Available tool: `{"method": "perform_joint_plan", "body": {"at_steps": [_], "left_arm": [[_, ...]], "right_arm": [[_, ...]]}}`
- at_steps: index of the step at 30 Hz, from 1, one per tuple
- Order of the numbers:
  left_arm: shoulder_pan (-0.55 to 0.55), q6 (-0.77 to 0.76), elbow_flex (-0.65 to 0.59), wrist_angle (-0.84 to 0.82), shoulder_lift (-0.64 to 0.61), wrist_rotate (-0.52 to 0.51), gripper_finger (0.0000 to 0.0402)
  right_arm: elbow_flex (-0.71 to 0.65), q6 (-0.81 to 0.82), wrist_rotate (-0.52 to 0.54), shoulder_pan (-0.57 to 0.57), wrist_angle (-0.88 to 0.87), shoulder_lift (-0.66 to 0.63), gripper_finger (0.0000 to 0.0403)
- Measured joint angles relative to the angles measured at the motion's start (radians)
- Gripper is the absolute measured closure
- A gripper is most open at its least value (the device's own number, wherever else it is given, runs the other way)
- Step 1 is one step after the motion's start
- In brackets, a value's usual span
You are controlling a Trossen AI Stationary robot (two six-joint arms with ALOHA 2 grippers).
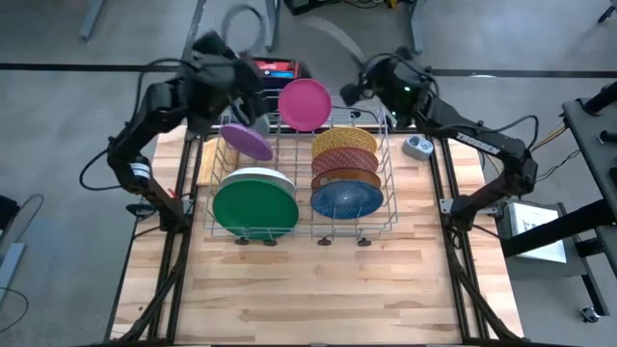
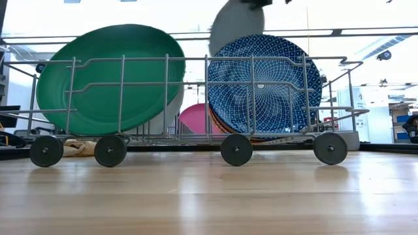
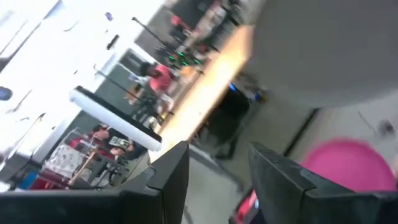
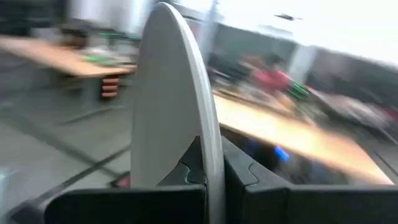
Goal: Sort dishes
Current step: Put the gray plate into the dishwasher rack
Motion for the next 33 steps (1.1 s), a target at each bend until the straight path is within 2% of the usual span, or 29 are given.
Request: {"method": "perform_joint_plan", "body": {"at_steps": [3,5,7,12,19,26,33], "left_arm": [[0.030,0.014,0.000,0.129,-0.006,0.004,0.0248],[0.046,0.015,0.000,0.175,-0.010,0.004,0.0248],[0.060,0.015,0.000,0.184,-0.013,0.003,0.0248],[0.077,0.011,0.000,0.117,-0.007,0.005,0.0248],[0.078,-0.015,-0.003,0.048,-0.004,0.007,0.0248],[0.078,-0.022,-0.007,0.049,-0.004,0.015,0.0248],[0.078,-0.056,-0.008,0.016,-0.003,0.087,0.0248]], "right_arm": [[0.003,0.110,0.287,0.065,-0.110,-0.034,0.0402],[0.002,0.185,0.491,0.123,-0.249,-0.040,0.0402],[0.000,0.284,0.612,0.179,-0.386,-0.041,0.0402],[0.000,0.618,0.640,0.260,-0.675,-0.044,0.0402],[-0.025,0.905,0.651,0.264,-0.942,-0.042,0.0403],[-0.077,1.076,0.609,0.262,-1.068,-0.025,0.0403],[-0.199,1.185,0.529,0.259,-1.071,-0.022,0.0403]]}}
